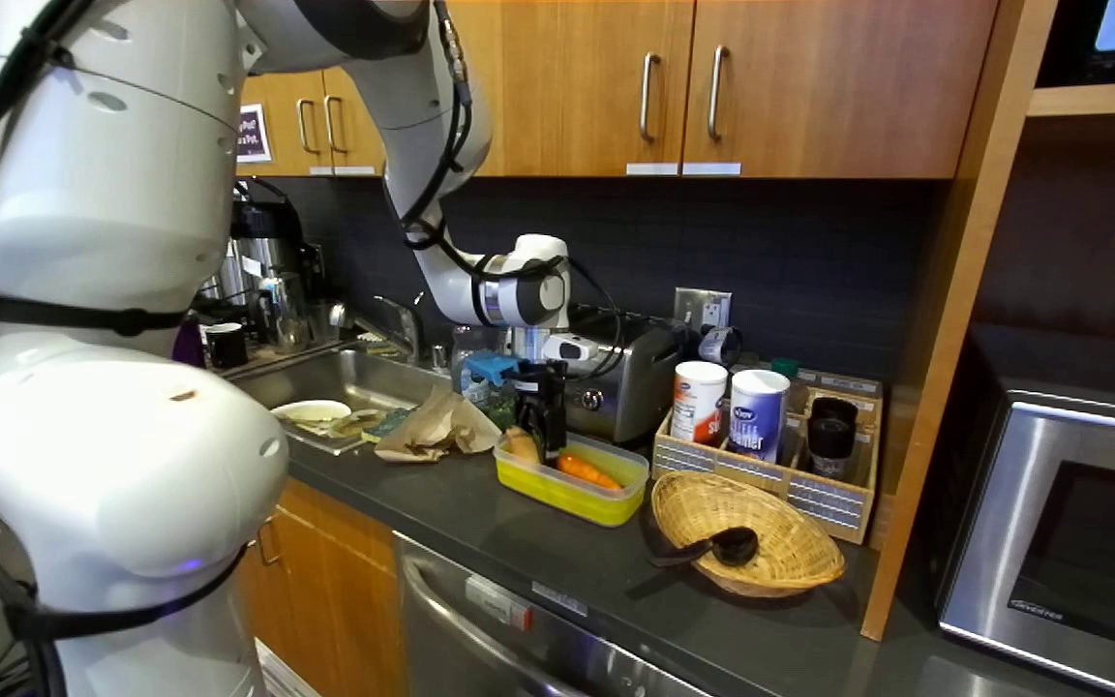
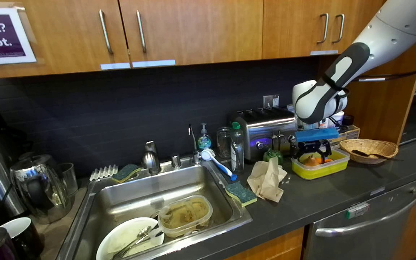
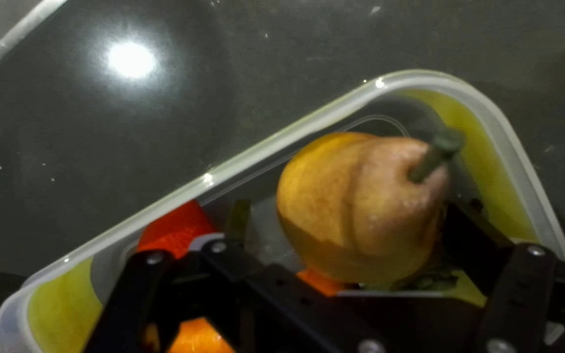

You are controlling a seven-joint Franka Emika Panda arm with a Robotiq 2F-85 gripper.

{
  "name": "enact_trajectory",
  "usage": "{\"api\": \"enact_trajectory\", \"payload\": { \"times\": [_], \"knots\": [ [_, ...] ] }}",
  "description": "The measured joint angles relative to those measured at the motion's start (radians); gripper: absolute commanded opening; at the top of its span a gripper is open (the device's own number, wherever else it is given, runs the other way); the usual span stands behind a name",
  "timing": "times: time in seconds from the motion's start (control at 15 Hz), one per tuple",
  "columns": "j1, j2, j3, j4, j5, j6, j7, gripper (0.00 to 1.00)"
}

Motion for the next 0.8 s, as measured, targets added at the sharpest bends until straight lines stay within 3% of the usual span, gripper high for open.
{"api": "enact_trajectory", "payload": {
  "times": [0.33, 0.47, 0.73, 0.8],
  "knots": [
    [0.0, -0.005, 0.0, -0.008, 0.02, 0.0, 0.004, 1.0],
    [0.0, -0.007, 0.0, -0.012, 0.027, -0.001, 0.007, 0.74],
    [0.0, -0.02, 0.002, -0.024, 0.041, -0.003, 0.014, 0.49],
    [0.0, -0.023, 0.002, -0.026, 0.042, -0.005, 0.018, 0.49]
  ]
}}
